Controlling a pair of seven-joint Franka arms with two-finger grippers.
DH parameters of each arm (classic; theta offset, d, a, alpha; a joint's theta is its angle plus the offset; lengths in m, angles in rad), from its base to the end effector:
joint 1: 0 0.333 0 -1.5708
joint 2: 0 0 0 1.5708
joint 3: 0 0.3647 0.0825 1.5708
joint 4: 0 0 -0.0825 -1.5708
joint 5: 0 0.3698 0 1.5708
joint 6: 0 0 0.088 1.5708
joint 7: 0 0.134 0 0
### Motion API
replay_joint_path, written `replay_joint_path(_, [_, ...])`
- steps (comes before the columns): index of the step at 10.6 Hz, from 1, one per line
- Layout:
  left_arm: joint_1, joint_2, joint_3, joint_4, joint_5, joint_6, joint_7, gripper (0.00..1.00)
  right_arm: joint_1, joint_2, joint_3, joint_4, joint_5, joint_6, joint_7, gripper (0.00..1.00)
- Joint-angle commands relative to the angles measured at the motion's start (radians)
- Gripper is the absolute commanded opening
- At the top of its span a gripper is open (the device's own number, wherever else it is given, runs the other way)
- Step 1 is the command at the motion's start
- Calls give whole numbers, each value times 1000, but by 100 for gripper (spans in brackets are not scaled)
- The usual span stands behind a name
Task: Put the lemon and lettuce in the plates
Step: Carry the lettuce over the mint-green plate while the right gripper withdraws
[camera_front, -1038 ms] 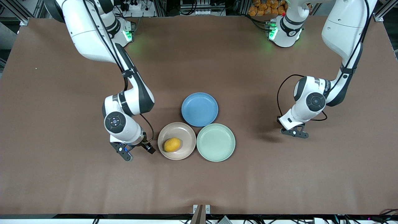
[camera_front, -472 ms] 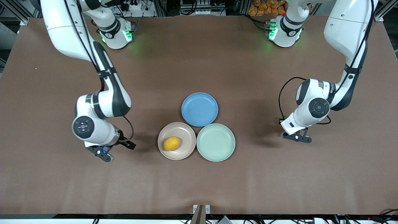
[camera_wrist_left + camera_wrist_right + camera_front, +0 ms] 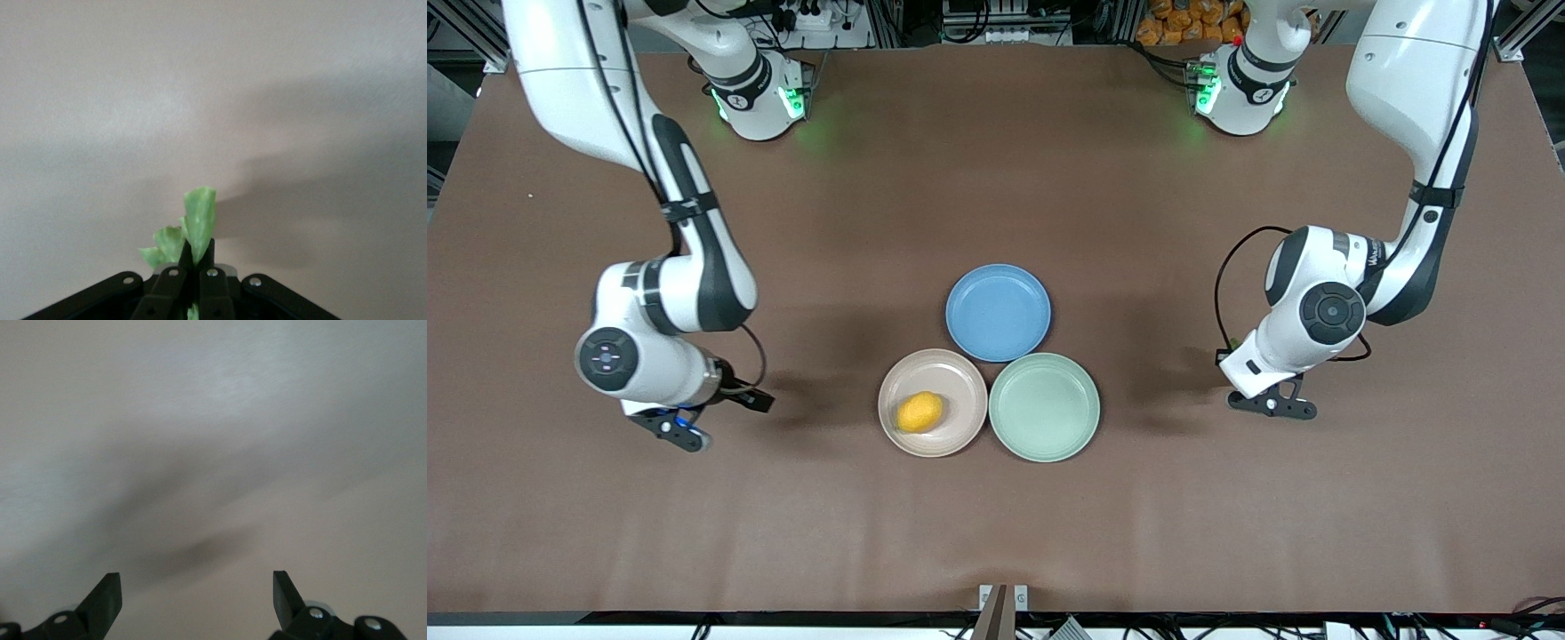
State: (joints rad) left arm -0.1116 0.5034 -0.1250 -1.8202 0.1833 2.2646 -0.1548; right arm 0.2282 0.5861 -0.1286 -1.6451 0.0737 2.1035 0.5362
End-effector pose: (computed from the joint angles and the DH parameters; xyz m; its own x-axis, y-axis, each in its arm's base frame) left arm 0.6404 -0.1383 0.2834 0.9815 -0.1861 -0.0443 -0.1892 -0.9785 -0.0819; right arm 0.6784 0.0844 0.2879 0.8896 -0.4460 -0.0982 -0.4405 -0.8948 0.0730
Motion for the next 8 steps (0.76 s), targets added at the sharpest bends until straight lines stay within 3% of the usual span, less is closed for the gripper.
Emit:
replay_joint_path(1, [-17, 10, 4, 64, -83, -25, -22, 0, -90, -107, 15, -165, -14, 74, -152, 100])
replay_joint_path(8, [-140, 81, 4, 200, -172, -28, -261, 0, -213, -245, 15, -376, -15, 156, -326, 100])
